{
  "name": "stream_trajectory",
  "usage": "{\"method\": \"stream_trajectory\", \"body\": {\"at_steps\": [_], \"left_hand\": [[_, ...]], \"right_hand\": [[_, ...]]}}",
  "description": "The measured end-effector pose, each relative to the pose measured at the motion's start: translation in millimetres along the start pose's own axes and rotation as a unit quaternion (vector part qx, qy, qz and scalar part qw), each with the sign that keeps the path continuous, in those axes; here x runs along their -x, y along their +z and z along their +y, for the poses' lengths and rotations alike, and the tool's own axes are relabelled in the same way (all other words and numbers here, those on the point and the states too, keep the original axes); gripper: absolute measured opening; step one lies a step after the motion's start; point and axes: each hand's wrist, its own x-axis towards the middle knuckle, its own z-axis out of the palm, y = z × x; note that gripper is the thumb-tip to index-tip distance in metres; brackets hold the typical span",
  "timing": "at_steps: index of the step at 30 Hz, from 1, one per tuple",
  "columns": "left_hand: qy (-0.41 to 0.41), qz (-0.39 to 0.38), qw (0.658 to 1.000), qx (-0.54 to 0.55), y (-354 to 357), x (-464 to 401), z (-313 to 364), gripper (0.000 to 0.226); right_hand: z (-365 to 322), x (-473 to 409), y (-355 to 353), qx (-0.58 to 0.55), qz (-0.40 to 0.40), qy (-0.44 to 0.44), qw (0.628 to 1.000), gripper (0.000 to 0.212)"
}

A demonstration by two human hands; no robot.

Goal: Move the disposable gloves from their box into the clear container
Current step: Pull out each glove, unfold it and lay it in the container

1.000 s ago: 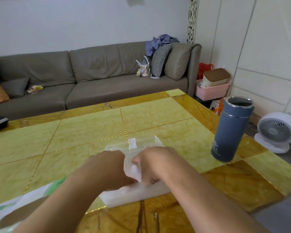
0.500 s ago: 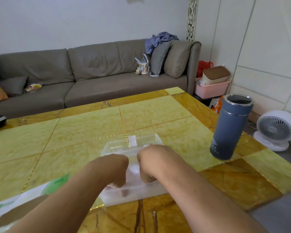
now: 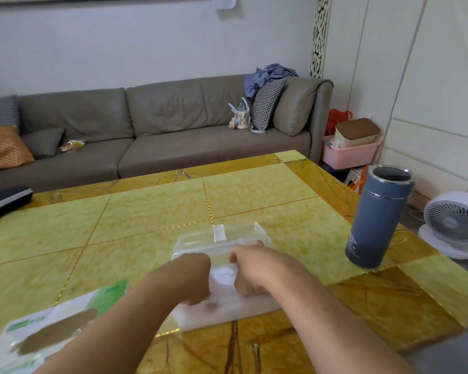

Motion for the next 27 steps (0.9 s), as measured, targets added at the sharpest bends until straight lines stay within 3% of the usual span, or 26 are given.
{"method": "stream_trajectory", "body": {"at_steps": [2,5,8,10,12,14,16,20,27], "left_hand": [[0.024,-0.022,0.999,0.012,-8.5,9.0,-6.4,0.020],[0.044,-0.015,0.998,0.030,-15.9,32.0,-19.0,0.049],[0.065,0.103,0.991,0.059,-14.8,52.5,-29.6,0.036],[0.083,0.214,0.968,0.101,-10.3,66.9,-32.5,0.033],[0.111,0.265,0.943,0.168,-4.2,78.9,-30.0,0.030],[0.154,0.250,0.936,0.197,6.3,89.1,-21.8,0.025],[0.176,0.223,0.944,0.168,22.4,91.1,-13.1,0.034],[0.154,0.211,0.961,0.094,45.1,79.7,-11.9,0.039],[0.148,0.153,0.977,0.010,39.3,67.6,-2.8,0.038]], "right_hand": [[1.0,0.3,1.6,-0.010,0.005,-0.002,1.000,0.070],[3.7,5.0,0.8,-0.023,0.044,-0.026,0.998,0.057],[7.5,14.9,-1.8,-0.024,0.096,-0.045,0.994,0.038],[7.8,19.8,-1.3,-0.018,0.142,-0.052,0.988,0.026],[5.5,22.9,1.2,-0.012,0.171,-0.054,0.984,0.021],[2.7,23.1,5.9,-0.015,0.183,-0.060,0.981,0.019],[0.8,22.4,10.2,-0.021,0.181,-0.061,0.981,0.017],[-0.7,15.7,13.7,-0.025,0.151,-0.028,0.988,0.031],[-3.7,16.6,10.4,-0.018,0.138,-0.004,0.990,0.030]]}}
